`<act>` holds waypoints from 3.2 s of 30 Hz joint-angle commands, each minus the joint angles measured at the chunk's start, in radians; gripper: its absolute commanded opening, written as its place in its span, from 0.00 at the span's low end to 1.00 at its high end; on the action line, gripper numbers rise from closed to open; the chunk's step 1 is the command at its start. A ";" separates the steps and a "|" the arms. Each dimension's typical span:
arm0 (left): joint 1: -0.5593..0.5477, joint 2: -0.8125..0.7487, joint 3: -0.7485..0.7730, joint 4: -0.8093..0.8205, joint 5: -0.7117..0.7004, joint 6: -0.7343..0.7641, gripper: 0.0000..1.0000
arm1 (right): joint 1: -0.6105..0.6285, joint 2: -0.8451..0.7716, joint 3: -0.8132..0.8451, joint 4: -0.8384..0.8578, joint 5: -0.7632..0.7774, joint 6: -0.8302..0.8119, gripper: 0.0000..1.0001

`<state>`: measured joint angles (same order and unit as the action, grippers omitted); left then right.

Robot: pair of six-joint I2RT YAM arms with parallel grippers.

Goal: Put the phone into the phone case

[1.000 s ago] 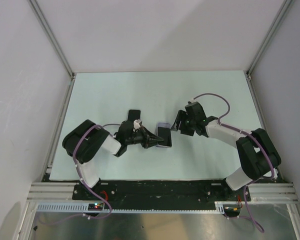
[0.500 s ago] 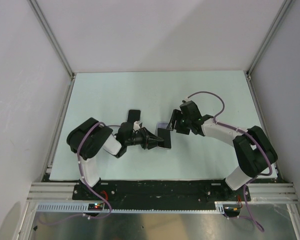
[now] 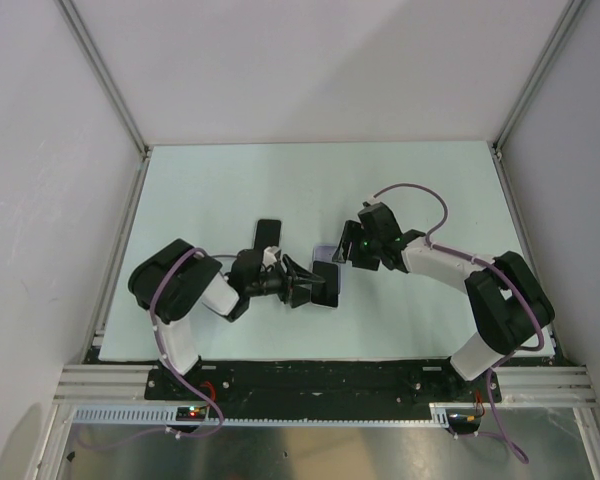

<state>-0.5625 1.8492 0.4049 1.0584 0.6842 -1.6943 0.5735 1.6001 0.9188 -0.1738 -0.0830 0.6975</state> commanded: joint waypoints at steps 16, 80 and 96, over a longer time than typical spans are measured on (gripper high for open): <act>0.003 -0.006 0.040 0.044 0.012 -0.032 0.26 | 0.031 -0.199 -0.122 0.011 -0.033 0.076 0.65; -0.026 -0.016 0.010 -0.090 0.004 0.103 0.26 | 0.097 -0.393 -0.558 0.440 -0.042 0.499 0.27; -0.039 -0.240 0.001 -0.514 -0.071 0.371 0.26 | 0.016 -0.185 -0.255 0.286 -0.025 0.127 0.42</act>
<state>-0.5976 1.7229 0.3534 0.7803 0.6537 -1.4799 0.6163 1.3396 0.5735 0.1509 -0.1001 0.9588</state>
